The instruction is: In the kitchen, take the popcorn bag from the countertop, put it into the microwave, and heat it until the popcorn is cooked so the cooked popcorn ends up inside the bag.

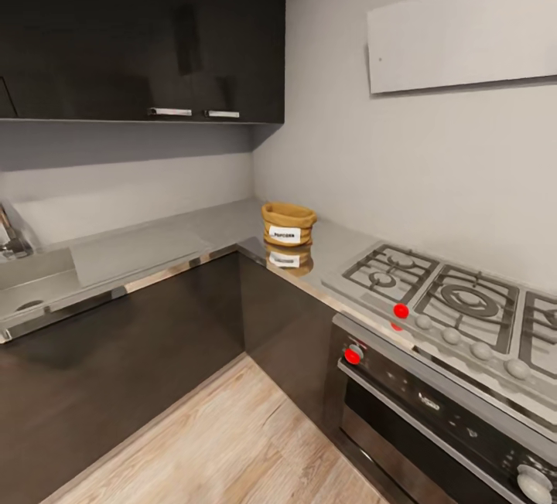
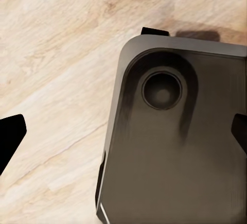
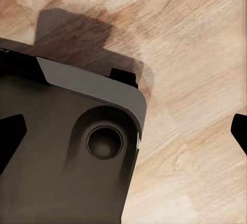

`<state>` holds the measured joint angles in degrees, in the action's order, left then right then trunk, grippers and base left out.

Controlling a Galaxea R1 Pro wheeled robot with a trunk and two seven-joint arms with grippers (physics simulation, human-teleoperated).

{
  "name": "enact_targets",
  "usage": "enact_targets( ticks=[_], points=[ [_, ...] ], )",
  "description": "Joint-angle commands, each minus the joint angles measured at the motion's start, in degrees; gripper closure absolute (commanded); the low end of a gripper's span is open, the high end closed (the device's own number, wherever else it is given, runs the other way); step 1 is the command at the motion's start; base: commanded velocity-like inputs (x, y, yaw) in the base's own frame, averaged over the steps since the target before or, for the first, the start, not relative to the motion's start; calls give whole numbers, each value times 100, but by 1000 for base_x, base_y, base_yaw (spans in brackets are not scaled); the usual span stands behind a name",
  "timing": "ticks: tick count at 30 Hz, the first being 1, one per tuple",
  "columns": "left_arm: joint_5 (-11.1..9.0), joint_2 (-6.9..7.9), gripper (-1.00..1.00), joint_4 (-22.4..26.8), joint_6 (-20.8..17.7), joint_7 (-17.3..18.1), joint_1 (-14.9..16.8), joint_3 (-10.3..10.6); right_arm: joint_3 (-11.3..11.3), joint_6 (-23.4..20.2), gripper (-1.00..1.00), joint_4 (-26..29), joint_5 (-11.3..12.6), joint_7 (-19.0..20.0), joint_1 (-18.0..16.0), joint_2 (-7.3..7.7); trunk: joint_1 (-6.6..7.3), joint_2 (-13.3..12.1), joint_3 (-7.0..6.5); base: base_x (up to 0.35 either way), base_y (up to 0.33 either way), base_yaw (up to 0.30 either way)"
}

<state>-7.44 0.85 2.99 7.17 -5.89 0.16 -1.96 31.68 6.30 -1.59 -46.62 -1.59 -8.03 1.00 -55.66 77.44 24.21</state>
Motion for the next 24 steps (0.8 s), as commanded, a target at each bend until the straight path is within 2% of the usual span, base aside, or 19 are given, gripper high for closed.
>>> enact_targets(
  ticks=[1,22,24],
  points=[
    [-38,1,-100,0,18,3,2,-15,48,24,-100,-17,-45,-17,-6,4,23,-38,-13,0,0,0],
    [-46,5,-100,9,20,7,2,-41,48,-6,-100,-17,-41,19,-6,-14,484,-881,-390,0,0,0],
    [-44,4,-100,9,21,8,2,-38,48,-12,-100,-17,-34,18,-6,-19,484,-881,-386,0,0,0]
  ],
)
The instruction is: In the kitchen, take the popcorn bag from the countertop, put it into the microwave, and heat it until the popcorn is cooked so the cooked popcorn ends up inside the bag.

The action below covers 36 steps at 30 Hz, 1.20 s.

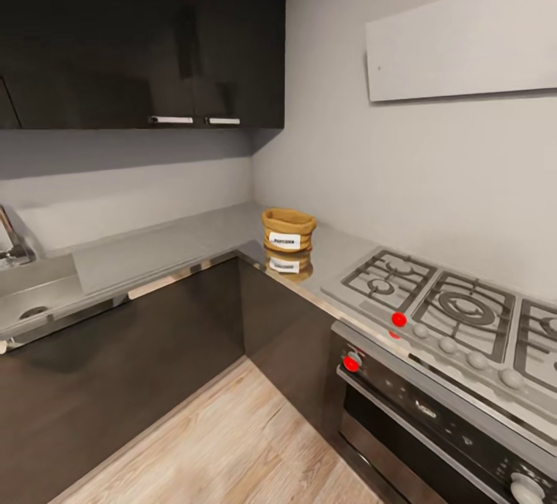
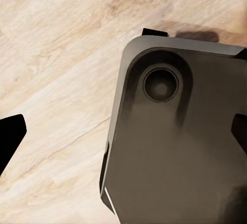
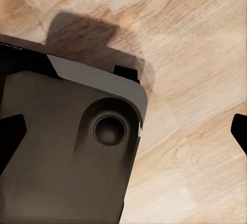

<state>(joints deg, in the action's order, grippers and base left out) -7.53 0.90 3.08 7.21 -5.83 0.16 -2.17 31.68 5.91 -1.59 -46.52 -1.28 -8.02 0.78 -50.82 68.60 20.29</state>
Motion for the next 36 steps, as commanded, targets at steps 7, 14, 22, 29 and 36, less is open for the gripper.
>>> enact_targets(
  ticks=[7,14,22,29,36],
  points=[
    [-36,-5,-100,-7,141,-5,2,-14,40,-21,-100,-17,-40,-56,-6,10,0,4,62,0,0,0],
    [-38,-2,-100,-9,149,-1,2,-11,47,43,-100,-17,-40,-57,-6,18,0,4,128,0,0,0],
    [-47,-2,-100,-14,149,-2,2,-20,48,59,-100,-13,-43,-57,-6,28,0,4,203,0,0,0],
    [-47,3,-100,-15,141,0,2,-20,48,59,-100,-9,-50,-57,-6,20,0,4,268,0,0,0],
    [-47,-5,-100,-14,140,1,2,-20,48,59,-100,-8,-50,-57,-6,19,0,4,334,0,0,0]
  ],
)
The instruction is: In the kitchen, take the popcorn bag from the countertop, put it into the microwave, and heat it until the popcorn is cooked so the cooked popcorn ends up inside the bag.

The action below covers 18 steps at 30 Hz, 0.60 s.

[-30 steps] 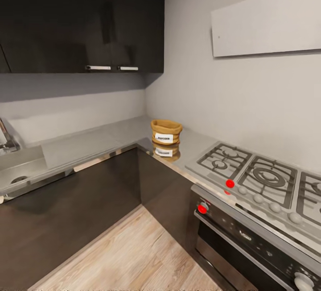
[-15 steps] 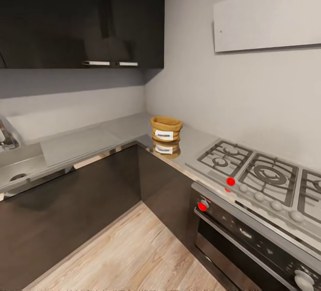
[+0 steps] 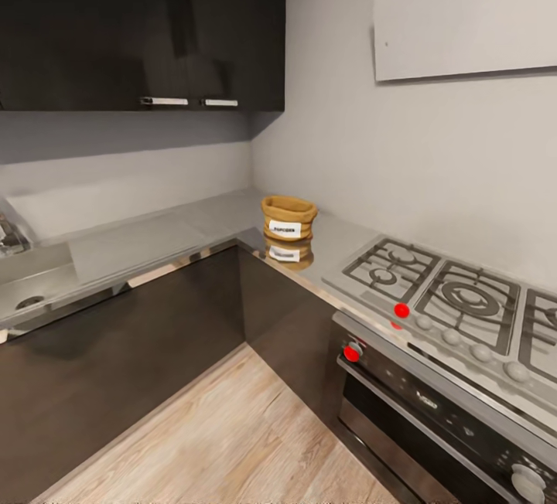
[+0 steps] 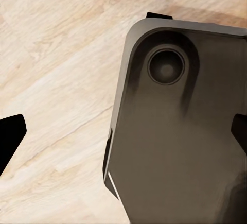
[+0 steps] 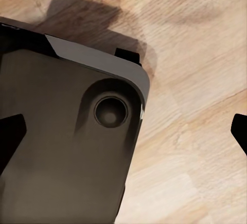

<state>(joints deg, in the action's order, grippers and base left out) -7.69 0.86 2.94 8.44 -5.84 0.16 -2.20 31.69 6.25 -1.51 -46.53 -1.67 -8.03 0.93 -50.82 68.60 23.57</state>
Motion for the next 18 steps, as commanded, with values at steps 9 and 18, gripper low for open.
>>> enact_targets(
  ticks=[9,18],
  points=[
    [-22,-7,-100,-3,25,4,2,-9,48,26,-100,-16,-49,-18,-6,4,0,3,90,0,0,0],
    [-22,-7,-100,-4,26,4,2,-9,48,19,-100,-12,-49,-18,-6,4,0,3,175,0,0,0]
  ],
)
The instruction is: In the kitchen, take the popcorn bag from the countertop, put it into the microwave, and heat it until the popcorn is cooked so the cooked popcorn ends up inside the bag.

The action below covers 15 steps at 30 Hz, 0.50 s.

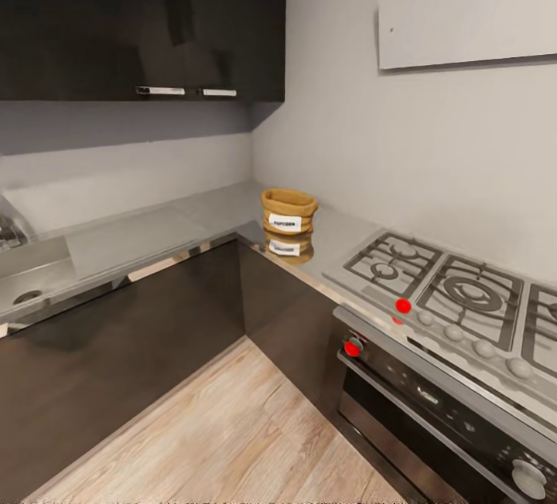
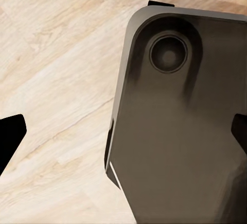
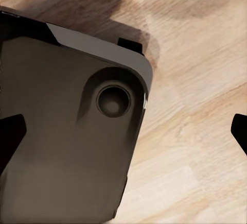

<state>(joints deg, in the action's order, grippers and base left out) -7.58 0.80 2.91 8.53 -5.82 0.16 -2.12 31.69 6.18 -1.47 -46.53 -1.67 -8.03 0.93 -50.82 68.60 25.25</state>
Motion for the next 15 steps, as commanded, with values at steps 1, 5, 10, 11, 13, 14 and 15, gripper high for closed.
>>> enact_targets(
  ticks=[1,5,10,11,13,14,15],
  points=[
    [-33,-1,-100,-1,17,2,2,-16,48,24,-100,-15,-50,-19,-6,-2,0,3,15,0,0,0],
    [-33,-1,-100,-1,17,2,2,-16,55,23,-100,-17,-43,-23,-6,-5,22,-37,35,0,0,0],
    [-39,-1,-100,-1,17,1,2,-16,58,23,-100,-18,-41,-22,-6,-5,132,-237,-8,0,0,0],
    [-39,-1,-100,-1,17,2,2,-16,57,23,-100,-19,-41,-23,-6,-5,154,-277,-17,0,0,0],
    [-38,-1,-100,-1,16,2,2,-16,57,23,-100,-15,-41,-20,-6,-5,198,-358,-34,0,0,0],
    [-40,-1,-100,-1,16,0,2,-16,57,23,-100,-18,-41,-21,-6,-5,220,-398,-43,0,0,0],
    [-40,-1,-100,-1,17,1,2,-16,57,23,-100,-17,-41,-20,-6,-5,242,-438,-51,0,0,0]
  ],
)
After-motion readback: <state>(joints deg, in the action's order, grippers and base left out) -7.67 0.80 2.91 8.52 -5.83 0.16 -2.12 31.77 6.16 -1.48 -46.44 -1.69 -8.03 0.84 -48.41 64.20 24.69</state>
